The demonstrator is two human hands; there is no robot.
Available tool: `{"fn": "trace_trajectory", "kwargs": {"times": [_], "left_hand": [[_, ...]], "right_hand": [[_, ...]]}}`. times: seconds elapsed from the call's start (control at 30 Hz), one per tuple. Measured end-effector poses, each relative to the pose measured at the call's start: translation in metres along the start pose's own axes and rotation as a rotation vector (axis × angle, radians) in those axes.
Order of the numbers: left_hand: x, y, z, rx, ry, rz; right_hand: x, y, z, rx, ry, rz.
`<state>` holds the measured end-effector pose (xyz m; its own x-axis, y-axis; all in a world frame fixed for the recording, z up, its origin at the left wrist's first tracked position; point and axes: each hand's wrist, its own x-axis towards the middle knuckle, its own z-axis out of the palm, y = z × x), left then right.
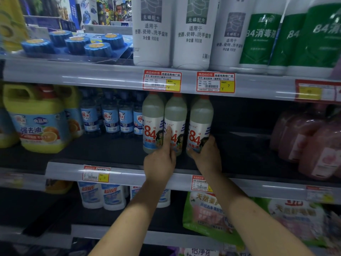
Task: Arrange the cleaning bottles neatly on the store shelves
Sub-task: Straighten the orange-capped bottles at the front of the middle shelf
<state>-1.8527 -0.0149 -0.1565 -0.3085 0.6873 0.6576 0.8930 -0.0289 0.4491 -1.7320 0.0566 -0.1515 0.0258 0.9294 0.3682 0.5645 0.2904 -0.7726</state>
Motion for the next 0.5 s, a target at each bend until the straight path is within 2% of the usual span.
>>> {"fn": "trace_trajectory", "kwargs": {"times": [0.5], "left_hand": [[-0.0006,0.0005,-0.0017,0.021,-0.008,0.01]], "right_hand": [[-0.0026,-0.0044,-0.0013,-0.016,0.015,0.018]]}}
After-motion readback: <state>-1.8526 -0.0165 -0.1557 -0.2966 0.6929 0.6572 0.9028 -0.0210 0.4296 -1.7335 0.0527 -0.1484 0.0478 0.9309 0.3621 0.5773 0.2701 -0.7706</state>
